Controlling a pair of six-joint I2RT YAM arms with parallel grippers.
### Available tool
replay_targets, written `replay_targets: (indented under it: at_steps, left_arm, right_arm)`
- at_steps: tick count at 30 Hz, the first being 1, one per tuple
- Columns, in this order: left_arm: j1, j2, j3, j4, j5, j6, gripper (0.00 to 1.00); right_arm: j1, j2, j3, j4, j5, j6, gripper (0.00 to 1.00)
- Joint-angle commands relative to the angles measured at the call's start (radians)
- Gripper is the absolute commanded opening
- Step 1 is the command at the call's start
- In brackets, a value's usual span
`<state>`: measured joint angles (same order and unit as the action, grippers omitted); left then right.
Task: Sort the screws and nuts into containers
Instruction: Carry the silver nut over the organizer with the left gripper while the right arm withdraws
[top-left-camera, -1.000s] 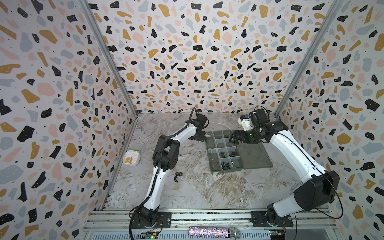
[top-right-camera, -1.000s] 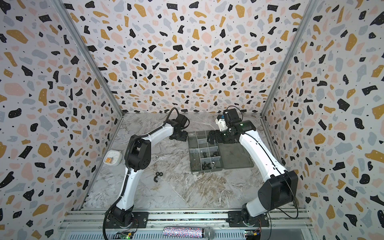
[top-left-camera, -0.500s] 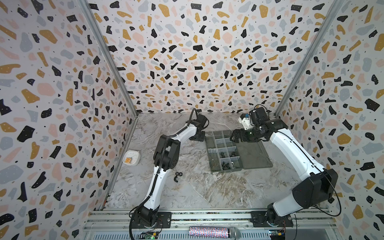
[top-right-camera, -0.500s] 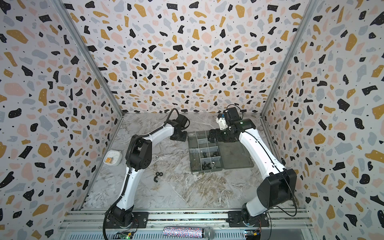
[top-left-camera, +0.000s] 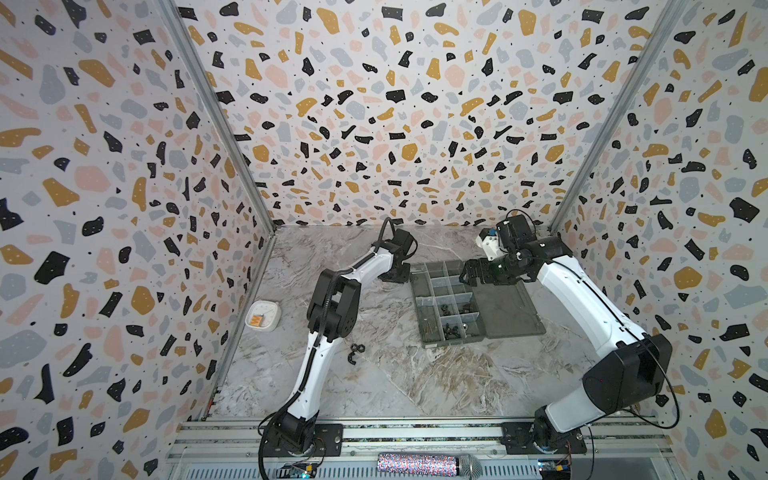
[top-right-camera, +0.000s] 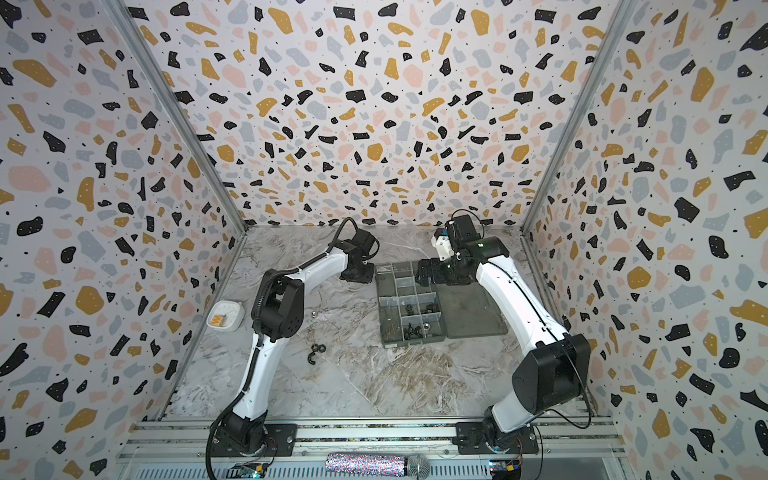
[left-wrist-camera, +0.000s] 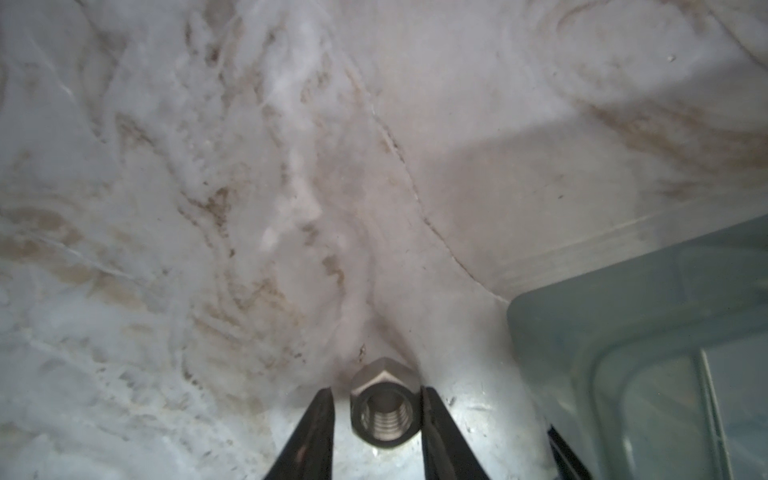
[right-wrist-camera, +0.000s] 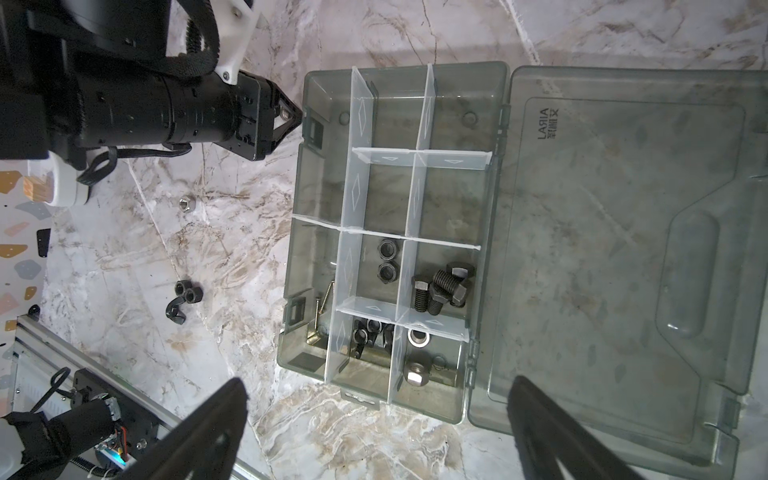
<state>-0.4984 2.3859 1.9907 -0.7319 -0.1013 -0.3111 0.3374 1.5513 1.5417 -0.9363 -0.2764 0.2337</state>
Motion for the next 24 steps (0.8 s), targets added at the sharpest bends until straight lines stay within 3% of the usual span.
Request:
replay_targets:
  at_steps: [1, 10, 24]
  left_arm:
    - [0.005, 0.015, -0.01, 0.005, 0.019, 0.001, 0.3]
    - [0.004, 0.001, -0.002, -0.019, 0.023, 0.01, 0.24]
    - [-0.004, -0.125, 0.013, -0.08, -0.043, 0.002, 0.24]
  right_arm:
    - [-0.003, -0.018, 0.017, -0.03, 0.005, -0.005, 0.99]
    - [-0.002, -0.036, 0.013, -0.036, 0.007, -0.004, 0.99]
    - [-0.003, -0.11, -0.039, -0.027, 0.008, 0.01, 0.99]
